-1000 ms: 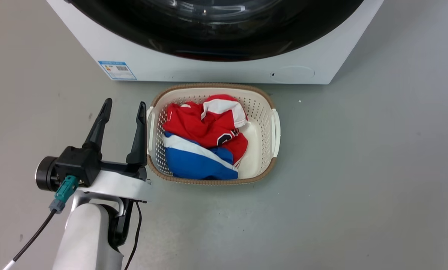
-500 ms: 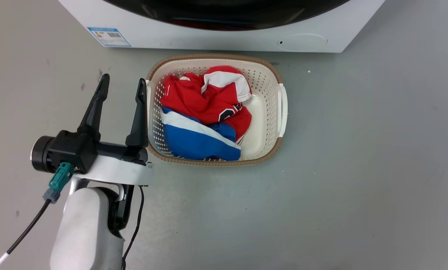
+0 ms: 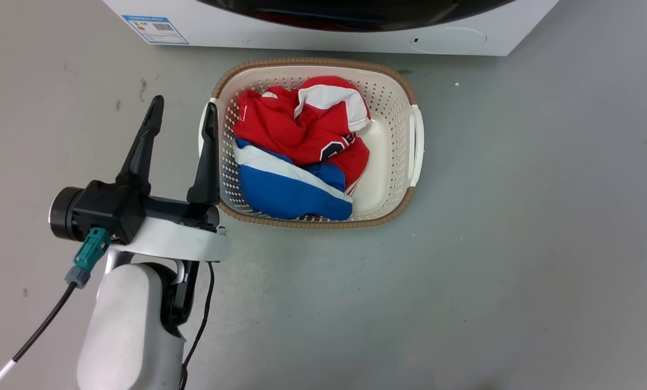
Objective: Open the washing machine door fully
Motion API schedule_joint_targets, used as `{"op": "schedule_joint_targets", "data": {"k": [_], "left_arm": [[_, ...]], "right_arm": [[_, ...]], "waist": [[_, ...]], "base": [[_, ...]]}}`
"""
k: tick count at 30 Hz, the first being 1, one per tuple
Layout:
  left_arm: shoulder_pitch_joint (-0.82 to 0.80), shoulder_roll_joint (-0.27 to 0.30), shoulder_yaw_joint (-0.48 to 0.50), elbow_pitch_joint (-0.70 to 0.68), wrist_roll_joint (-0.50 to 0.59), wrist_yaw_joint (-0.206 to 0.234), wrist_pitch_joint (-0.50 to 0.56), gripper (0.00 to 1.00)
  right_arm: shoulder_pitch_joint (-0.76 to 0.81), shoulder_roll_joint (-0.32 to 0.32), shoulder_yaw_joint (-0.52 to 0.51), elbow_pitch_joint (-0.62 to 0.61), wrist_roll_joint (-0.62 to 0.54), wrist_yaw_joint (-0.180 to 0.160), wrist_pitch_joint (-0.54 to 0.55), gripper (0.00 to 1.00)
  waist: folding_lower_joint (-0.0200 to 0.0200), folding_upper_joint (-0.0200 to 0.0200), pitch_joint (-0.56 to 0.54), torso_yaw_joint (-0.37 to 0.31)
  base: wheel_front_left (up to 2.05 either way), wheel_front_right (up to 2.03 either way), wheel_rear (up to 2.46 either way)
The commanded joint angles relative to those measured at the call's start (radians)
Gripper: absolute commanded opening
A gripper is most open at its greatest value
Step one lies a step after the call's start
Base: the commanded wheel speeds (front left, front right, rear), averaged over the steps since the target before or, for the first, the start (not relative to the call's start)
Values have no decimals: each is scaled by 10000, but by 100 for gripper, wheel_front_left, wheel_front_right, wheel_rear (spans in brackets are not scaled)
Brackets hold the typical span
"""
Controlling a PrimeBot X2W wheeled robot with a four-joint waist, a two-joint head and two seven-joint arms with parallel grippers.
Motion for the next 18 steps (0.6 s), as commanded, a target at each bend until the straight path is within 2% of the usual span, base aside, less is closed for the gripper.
{"op": "schedule_joint_targets", "data": {"k": [1, 10, 18], "left_arm": [[-169, -2, 6, 38, 19, 6, -26, 100], [157, -25, 19, 248, 57, 6, -26, 100], [521, -84, -3, 473, 21, 6, -26, 100]], "right_arm": [[1, 74, 120, -84, 2, 4, 362, 0], [808, -101, 339, -570, 100, 4, 1648, 0], [1920, 47, 623, -1274, 185, 3, 2453, 0]], "waist": [[-1, 0, -46, 6], [-1, 0, -651, -148], [-1, 0, -1375, -347]], "base": [[0, 0, 0], [0, 0, 0], [0, 0, 0]]}}
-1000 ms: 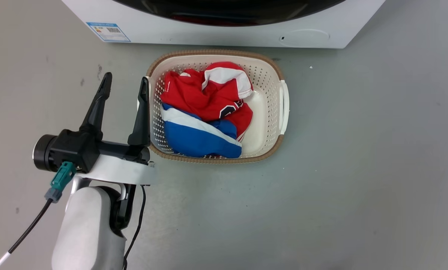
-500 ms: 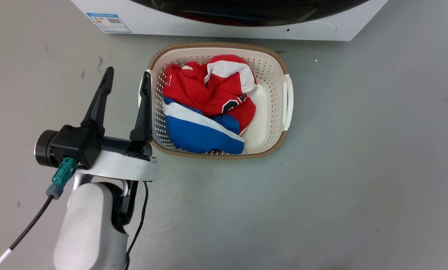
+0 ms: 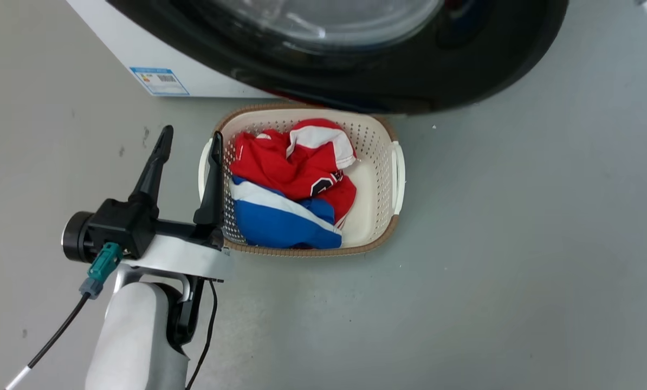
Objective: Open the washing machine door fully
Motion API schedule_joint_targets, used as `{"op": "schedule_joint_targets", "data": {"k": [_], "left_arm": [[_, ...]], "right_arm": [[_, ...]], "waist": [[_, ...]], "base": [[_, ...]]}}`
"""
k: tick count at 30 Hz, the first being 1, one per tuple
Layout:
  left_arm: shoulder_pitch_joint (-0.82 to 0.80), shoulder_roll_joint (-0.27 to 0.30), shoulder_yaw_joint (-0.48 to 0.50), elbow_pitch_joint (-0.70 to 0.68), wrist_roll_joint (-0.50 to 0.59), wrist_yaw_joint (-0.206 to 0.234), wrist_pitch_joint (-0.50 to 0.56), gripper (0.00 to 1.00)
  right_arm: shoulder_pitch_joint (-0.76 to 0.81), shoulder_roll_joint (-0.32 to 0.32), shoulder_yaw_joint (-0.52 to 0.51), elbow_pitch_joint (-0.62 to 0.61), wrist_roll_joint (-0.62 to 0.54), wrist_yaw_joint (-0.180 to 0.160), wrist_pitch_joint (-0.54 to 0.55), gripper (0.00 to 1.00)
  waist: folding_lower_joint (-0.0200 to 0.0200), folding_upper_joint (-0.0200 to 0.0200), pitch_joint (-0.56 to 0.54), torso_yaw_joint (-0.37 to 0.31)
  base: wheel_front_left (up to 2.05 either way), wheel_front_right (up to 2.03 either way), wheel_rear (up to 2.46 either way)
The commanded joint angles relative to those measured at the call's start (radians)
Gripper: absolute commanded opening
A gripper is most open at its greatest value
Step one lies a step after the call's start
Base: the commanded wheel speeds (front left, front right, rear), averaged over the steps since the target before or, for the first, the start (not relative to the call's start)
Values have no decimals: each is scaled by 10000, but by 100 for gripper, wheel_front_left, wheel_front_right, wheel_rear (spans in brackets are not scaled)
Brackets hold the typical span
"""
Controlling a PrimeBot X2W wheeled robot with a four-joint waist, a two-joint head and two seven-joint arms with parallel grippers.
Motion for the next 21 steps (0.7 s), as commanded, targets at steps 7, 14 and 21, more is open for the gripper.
{"op": "schedule_joint_targets", "data": {"k": [7, 14, 21], "left_arm": [[388, -61, -42, 243, -72, 5, -26, 100], [824, -114, -159, 542, -85, 6, -26, 100], [1275, -128, -152, 700, -149, 5, -26, 100]], "right_arm": [[1362, 285, 343, -933, 147, 4, 655, 0], [2765, 474, 668, -2123, 316, 14, 1002, 0], [4285, 634, 1230, -3819, 308, 14, 1081, 0]], "waist": [[0, -1, -919, -151], [0, -1, -1861, -97], [0, -1, -2566, 72]], "base": [[0, 0, 0], [0, 0, 0], [0, 0, 0]]}}
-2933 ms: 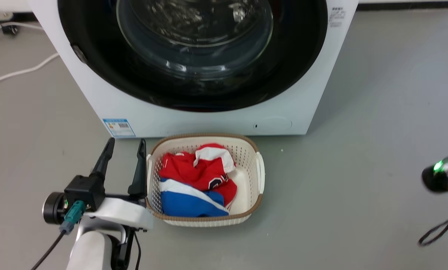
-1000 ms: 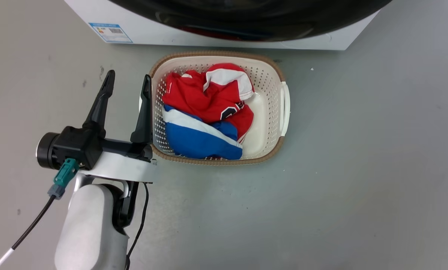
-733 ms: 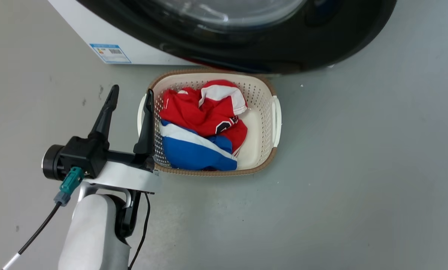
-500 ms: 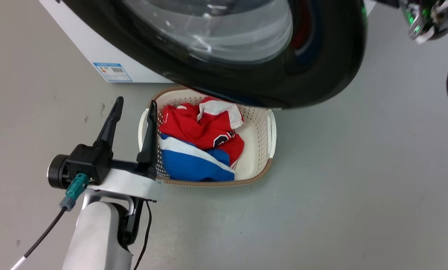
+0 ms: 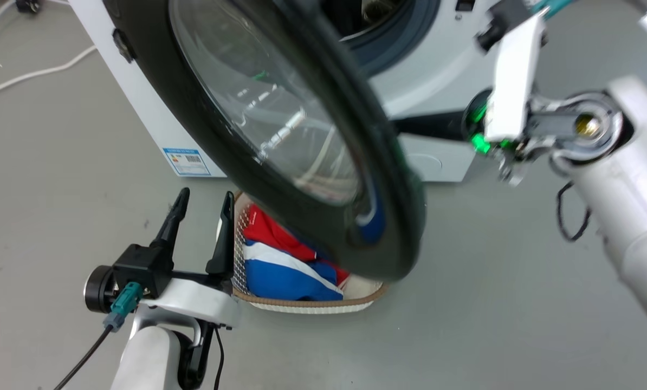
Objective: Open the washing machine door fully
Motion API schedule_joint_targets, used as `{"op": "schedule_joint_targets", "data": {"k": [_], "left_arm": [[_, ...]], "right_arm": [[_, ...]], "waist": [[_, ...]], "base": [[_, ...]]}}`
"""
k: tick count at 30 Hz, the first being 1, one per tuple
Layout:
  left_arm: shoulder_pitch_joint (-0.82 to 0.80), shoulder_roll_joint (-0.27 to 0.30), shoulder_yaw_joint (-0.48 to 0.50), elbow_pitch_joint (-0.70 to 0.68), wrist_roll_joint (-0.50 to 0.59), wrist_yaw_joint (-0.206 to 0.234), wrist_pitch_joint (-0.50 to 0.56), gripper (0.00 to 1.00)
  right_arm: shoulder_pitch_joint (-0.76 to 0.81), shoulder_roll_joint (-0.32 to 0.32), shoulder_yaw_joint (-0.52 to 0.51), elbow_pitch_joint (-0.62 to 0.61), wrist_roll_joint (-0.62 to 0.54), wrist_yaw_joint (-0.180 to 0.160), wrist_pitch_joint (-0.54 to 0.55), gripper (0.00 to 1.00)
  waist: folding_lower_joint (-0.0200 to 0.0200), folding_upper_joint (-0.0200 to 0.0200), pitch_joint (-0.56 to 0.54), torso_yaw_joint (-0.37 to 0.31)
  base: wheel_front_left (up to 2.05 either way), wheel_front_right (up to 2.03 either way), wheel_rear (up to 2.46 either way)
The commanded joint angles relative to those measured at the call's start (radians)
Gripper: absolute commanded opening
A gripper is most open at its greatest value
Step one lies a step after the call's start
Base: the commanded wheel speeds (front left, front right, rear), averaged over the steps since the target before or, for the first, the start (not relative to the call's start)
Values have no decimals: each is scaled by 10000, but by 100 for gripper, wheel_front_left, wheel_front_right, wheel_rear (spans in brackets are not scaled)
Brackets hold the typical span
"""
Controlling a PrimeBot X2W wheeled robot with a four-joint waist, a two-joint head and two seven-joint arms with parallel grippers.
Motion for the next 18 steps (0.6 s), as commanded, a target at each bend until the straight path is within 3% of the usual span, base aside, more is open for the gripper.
{"op": "schedule_joint_targets", "data": {"k": [1, 12, 18], "left_arm": [[140, -3, -40, 45, -33, 3, -26, 100], [260, -27, -28, 69, -13, 3, -26, 100], [398, -44, 32, 152, -72, 4, -26, 100]], "right_arm": [[418, 163, 136, -328, 43, 25, -18, 0], [1519, 302, 677, -2000, 118, 25, -478, 0], [2103, 35, 281, -2509, 69, 24, -1729, 0]], "waist": [[1, 0, -238, 123], [1, 0, -440, 330], [1, 0, -686, 289]], "base": [[0, 0, 0], [0, 0, 0], [0, 0, 0]]}}
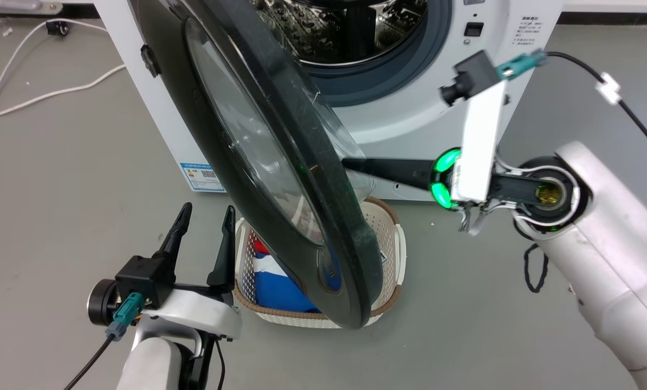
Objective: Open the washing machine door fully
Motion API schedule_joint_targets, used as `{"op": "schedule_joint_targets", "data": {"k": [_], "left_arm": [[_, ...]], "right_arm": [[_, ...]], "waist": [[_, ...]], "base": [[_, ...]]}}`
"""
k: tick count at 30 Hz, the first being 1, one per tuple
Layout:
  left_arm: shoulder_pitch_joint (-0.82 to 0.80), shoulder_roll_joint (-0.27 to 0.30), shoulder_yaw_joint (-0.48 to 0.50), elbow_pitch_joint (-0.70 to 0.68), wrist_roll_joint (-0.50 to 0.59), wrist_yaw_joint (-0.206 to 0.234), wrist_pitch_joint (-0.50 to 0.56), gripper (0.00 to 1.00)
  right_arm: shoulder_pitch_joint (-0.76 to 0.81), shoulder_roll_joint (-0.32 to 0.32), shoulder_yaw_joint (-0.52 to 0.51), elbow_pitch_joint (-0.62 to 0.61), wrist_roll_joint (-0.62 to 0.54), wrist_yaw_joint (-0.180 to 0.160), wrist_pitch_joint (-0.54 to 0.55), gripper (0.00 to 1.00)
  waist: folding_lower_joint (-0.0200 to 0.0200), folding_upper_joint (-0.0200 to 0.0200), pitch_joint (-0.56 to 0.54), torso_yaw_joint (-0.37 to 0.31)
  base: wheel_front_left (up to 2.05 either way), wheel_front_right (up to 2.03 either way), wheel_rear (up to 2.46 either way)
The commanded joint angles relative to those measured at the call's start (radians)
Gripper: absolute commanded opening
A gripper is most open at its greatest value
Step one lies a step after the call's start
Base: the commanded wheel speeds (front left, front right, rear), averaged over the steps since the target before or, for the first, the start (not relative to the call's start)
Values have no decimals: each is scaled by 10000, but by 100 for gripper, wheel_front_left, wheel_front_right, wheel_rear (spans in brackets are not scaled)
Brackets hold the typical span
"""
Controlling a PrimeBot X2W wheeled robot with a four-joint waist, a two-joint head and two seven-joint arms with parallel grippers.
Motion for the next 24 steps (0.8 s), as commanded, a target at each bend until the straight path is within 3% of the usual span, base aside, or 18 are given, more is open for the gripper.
{"op": "schedule_joint_targets", "data": {"k": [1, 15, 18, 24], "left_arm": [[110, -2, 42, 28, -20, 4, -26, 100], [827, 29, 306, 318, -13, 3, -26, 100], [992, 40, 371, 364, -38, 3, -26, 100], [1116, 29, 492, 382, -81, 4, -26, 100]], "right_arm": [[336, -179, -276, -99, -44, 22, -588, 0], [4129, -1100, -2123, -609, 254, 22, -4898, 0], [5220, -1434, -2012, -622, -614, 22, -6031, 0], [7007, -1263, -2349, -791, -998, 22, -7842, 0]], "waist": [[1, -1, -122, -45], [1, -1, -1175, -531], [1, -1, -1379, -620], [1, -1, -1533, -637]], "base": [[0, 0, 0], [0, 0, 0], [0, 0, 0], [0, 0, 0]]}}
